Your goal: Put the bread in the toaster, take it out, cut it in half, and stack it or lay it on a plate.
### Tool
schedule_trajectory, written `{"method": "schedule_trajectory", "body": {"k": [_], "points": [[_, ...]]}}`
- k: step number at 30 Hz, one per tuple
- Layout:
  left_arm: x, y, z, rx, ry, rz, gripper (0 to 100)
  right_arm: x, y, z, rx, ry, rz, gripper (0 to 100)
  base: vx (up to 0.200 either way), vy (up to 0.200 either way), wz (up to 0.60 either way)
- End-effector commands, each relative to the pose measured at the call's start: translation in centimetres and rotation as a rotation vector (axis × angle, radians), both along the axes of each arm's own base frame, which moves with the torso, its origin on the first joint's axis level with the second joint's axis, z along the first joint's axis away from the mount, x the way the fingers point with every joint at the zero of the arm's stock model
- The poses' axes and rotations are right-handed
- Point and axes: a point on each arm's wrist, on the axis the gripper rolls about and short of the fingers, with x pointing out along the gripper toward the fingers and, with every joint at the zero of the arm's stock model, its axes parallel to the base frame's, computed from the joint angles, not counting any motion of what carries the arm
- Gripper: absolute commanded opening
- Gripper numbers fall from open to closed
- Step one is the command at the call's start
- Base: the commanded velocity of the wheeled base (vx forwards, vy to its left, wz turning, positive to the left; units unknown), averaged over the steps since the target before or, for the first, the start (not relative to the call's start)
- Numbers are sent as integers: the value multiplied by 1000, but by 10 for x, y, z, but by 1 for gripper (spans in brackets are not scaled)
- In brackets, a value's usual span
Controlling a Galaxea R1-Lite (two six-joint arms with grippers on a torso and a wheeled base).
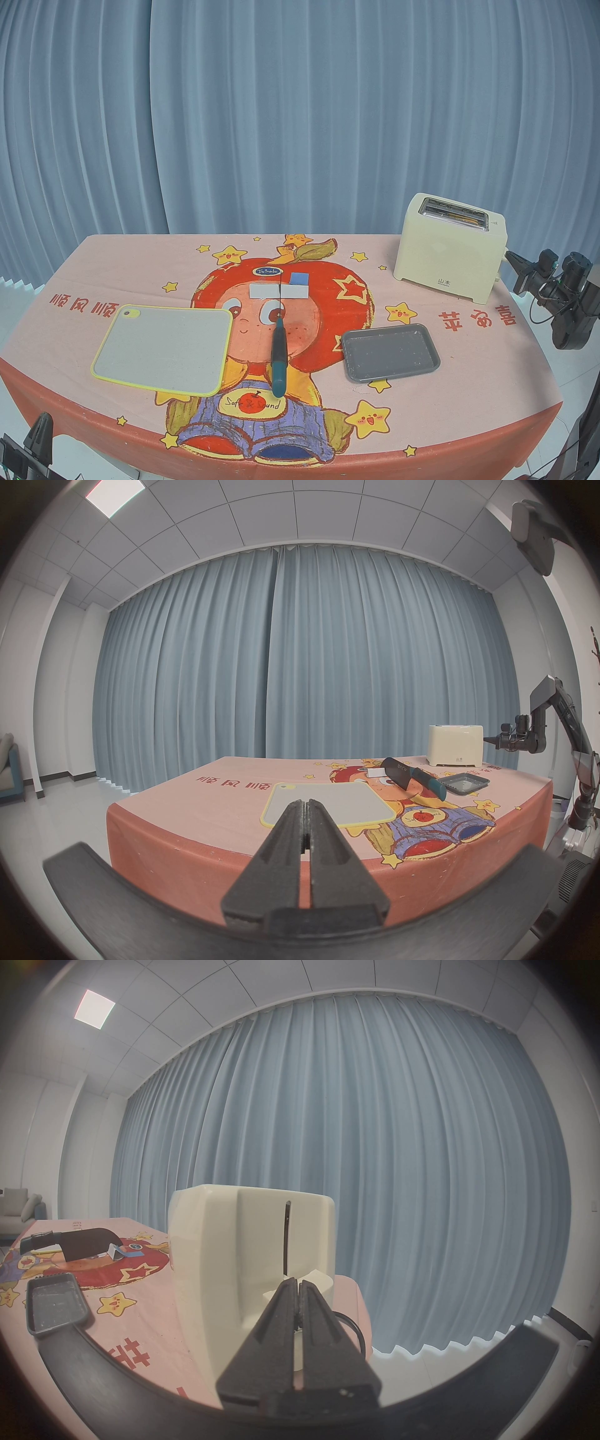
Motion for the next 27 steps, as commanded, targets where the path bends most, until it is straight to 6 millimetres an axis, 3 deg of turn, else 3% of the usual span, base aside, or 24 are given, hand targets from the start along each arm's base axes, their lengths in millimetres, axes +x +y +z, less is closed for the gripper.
{"method": "schedule_trajectory", "body": {"k": [1,27], "points": [[0,0,-5,-1,0,0,0,0,0,-5,4,16,0,0,0,0,0],[0,0,-5,-1,1,0,0,0,0,-9,7,26,-1,0,0,0,0]]}}
